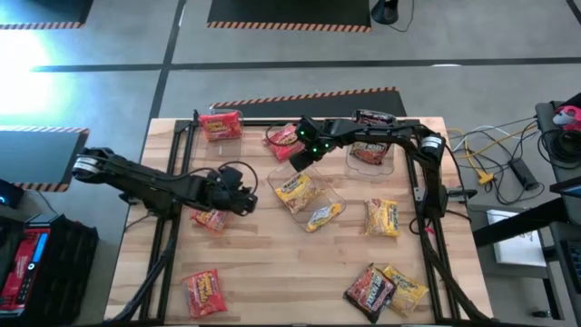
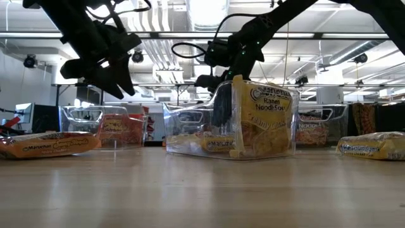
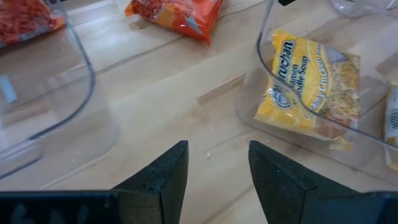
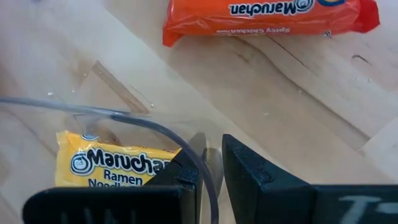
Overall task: Sort Maruchan noodles
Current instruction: Adjust the center transparent bin
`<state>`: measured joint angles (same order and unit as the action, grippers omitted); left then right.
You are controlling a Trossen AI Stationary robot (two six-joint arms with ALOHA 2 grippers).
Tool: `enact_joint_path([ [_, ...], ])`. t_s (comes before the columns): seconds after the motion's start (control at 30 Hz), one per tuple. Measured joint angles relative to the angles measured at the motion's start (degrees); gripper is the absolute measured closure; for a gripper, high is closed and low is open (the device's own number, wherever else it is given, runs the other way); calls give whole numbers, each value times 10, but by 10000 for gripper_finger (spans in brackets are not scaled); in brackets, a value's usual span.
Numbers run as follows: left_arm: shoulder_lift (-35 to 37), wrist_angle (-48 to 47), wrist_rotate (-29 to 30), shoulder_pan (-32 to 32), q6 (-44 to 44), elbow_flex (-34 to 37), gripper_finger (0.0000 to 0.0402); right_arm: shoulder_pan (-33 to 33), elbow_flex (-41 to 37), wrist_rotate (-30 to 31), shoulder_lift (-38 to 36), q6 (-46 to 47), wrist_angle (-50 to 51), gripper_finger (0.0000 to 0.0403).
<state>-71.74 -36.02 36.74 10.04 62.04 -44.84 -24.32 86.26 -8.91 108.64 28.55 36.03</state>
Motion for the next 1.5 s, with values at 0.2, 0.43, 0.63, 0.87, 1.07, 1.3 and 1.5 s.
enact_joint_path([
  [0.2, 20, -36, 2, 0, 0, 0, 249, 2, 0, 0, -1, 50, 10, 360],
  [0.43, 27, -44, 5, 0, 0, 0, 249, 2, -1, -1, -2, 124, 18, 360],
  [0.63, 28, -43, 9, 0, 11, 5, 249, 6, -1, -3, -2, 157, 57, 360],
  [0.87, 28, -44, 14, 0, 15, 7, 249, 16, -2, -2, -2, 159, 112, 360],
  [1.07, 29, -46, 16, 0, 15, 7, 249, 38, -3, -2, -10, 147, 125, 360],
  [1.3, 29, -47, 16, 0, 15, 7, 249, 45, -3, 6, -46, 113, 167, 360],
  [1.5, 29, -42, 17, 0, 15, 7, 249, 44, -4, 29, -58, 109, 152, 360],
])
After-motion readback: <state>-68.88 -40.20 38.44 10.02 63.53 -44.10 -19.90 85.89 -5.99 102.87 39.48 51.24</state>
